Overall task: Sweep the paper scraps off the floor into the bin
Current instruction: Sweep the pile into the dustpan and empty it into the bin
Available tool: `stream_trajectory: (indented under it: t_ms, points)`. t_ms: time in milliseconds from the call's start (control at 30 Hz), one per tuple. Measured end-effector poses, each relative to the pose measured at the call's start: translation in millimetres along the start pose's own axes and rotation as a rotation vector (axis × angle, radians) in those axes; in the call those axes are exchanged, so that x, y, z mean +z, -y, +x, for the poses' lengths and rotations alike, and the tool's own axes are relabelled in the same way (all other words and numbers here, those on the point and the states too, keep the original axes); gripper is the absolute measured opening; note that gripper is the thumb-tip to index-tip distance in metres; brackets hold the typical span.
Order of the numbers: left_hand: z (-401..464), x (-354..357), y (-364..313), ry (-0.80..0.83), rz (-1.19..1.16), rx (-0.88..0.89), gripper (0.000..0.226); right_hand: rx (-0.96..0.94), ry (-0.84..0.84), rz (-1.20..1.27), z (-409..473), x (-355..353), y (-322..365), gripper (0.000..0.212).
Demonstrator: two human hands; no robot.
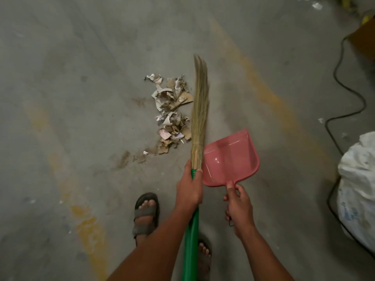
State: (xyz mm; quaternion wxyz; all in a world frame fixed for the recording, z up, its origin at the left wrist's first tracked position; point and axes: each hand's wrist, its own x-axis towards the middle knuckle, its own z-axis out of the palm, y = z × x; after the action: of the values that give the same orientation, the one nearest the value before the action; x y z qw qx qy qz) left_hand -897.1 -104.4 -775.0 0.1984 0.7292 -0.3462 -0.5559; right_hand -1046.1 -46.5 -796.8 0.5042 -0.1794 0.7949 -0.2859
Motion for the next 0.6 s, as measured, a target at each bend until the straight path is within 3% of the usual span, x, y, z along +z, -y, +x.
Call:
stream_trajectory:
  t_ms: [233, 500, 600]
  points:
    - [119.3, -41.3, -60.6, -0.079, 0.216, 0.052, 0.069, -0.011, -0.048, -0.021, 14.5, 23.8, 14.1, 0.031]
    - [244.7, -116.2, -136.5, -0.144, 0.663, 0.128, 0.07, 0.048, -0.092, -0.034, 31.7, 90.8, 19.7, 0.026]
    - [284.6, -133.5, -153.6, -0.127, 0.83, 0.178, 0.068, 0.066, -0.104, -0.074, 35.6, 119.2, 12.7, 0.037]
